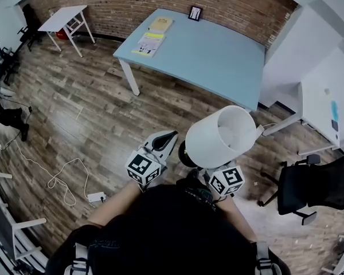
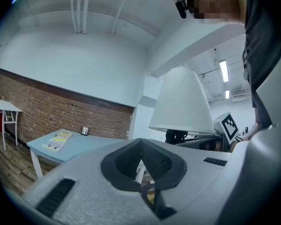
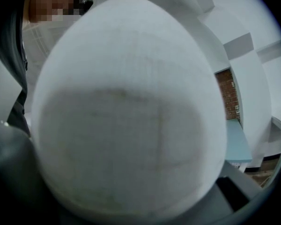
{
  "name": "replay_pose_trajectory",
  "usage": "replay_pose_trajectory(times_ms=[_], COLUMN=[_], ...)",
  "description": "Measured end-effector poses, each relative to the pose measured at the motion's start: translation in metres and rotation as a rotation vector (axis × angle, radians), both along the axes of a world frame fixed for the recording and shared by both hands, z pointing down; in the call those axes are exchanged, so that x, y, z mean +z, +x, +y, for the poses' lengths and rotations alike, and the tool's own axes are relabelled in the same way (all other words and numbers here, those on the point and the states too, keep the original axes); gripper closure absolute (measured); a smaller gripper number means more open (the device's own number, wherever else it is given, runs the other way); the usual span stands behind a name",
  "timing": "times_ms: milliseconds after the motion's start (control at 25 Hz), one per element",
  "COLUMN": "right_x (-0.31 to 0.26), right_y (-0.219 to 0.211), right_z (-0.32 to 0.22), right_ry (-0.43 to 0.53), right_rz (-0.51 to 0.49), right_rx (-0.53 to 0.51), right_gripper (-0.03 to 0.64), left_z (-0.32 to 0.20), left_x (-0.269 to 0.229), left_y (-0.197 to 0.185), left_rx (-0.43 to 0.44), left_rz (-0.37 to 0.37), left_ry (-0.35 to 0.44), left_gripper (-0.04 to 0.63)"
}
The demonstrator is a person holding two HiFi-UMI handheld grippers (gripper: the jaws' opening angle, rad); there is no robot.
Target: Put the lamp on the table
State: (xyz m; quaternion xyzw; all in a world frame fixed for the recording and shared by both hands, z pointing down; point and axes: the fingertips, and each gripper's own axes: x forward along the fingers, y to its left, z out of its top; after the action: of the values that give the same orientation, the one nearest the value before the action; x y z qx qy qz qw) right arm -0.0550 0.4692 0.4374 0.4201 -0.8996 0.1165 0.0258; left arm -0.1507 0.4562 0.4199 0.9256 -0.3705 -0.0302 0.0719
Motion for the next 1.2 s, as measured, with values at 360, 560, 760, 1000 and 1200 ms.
replay_pose_trajectory(times_ms=[360,560,760,1000,1200], right_x=[-0.007,-0.015,-0.011,-0.009,-0.008], right_y=[0.078,0.126,0.164,0.19,0.202], right_z=[-0.079,-0.11,-0.126,-0.133,-0.137], right_ry=[0.011,0.023,0.011,-0.012,-0.018], right_rz=[0.018,0.04,0.038,0.016,0.019], right_rx=[-0.03,-0.037,0.0,0.039,0.078], right_gripper=[0.485,0.485,0.486,0.485,0.485], left_z=[-0.084,-0.115,-0.129,-0.142,-0.155], left_x=[-0.003,-0.013,-0.02,-0.016,-0.018], left_y=[0.086,0.135,0.173,0.204,0.215], left_rx=[-0.009,-0.014,0.022,0.075,0.103], left_rz=[0.006,0.028,0.02,0.021,0.037], left_ry=[0.002,0.031,0.062,0.04,0.042], left_gripper=[0.586,0.586,0.586,0.586,0.586])
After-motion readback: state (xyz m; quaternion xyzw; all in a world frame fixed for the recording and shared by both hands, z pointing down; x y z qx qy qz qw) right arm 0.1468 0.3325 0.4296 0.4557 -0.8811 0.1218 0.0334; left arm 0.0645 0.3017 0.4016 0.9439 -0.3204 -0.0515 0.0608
